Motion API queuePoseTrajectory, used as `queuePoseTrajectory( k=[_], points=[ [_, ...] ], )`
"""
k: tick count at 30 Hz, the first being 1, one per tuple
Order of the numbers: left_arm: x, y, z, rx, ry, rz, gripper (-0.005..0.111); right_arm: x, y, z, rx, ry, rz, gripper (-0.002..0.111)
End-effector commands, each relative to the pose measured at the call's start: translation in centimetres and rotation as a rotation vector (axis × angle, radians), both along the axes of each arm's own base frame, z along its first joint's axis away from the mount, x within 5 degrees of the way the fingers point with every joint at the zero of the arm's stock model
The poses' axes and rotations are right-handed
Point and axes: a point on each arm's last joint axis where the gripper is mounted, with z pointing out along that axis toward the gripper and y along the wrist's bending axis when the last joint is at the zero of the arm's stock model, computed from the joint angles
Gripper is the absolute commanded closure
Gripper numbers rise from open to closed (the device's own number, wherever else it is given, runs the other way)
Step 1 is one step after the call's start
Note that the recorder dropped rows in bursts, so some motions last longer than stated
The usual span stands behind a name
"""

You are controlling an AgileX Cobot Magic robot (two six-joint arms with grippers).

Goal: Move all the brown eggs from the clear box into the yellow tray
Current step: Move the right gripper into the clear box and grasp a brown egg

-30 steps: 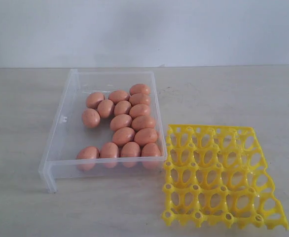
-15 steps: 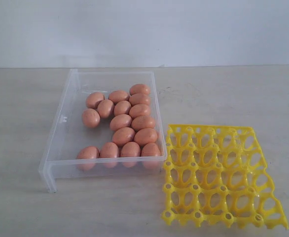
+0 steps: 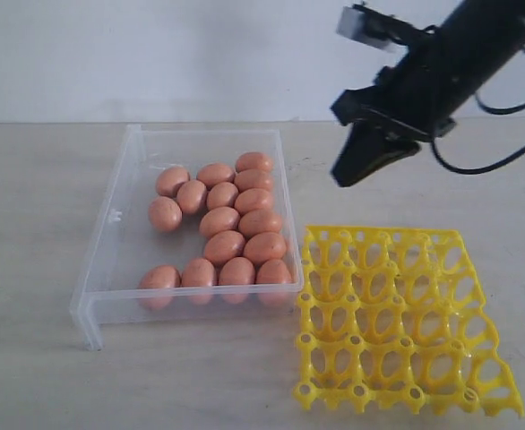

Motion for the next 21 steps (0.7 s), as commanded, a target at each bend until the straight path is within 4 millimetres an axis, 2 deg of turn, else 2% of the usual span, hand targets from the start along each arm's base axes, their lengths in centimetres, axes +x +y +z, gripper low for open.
queuePoseTrajectory(
  k=[1,5,7,8,9,10,11,12,13,17,21],
  points=[
    [0.0,0.0,-0.1,-0.011,-0.002,0.007,0.103,0.1,5.3,1.1,0.08,-0.166,0.229,0.108],
    [0.0,0.0,-0.1,-0.011,-0.002,0.007,0.103,1.3,9.3,1.1,0.004,-0.504,0.289,0.107],
    [0.0,0.0,-0.1,-0.011,-0.002,0.007,0.103,1.3,11.0,0.7,-0.019,-0.575,0.339,0.099],
    [0.0,0.0,-0.1,-0.011,-0.002,0.007,0.103,1.2,11.8,0.6,-0.021,-0.599,0.361,0.094],
    [0.0,0.0,-0.1,-0.011,-0.002,0.007,0.103,0.9,13.2,0.0,-0.03,-0.63,0.4,0.082],
    [0.0,0.0,-0.1,-0.011,-0.002,0.007,0.103,0.9,13.9,-0.4,-0.033,-0.646,0.409,0.075],
    [0.0,0.0,-0.1,-0.011,-0.002,0.007,0.103,1.1,15.1,-1.1,-0.039,-0.678,0.397,0.063],
    [0.0,0.0,-0.1,-0.011,-0.002,0.007,0.103,1.3,15.6,-1.6,-0.043,-0.692,0.378,0.058],
    [0.0,0.0,-0.1,-0.011,-0.002,0.007,0.103,1.7,16.5,-3.0,-0.045,-0.688,0.337,0.052],
    [0.0,0.0,-0.1,-0.011,-0.002,0.007,0.103,1.6,19.3,-7.2,-0.049,-0.625,0.316,0.05],
    [0.0,0.0,-0.1,-0.011,-0.002,0.007,0.103,2.0,21.3,-8.9,-0.073,-0.741,0.249,0.05]
  ],
)
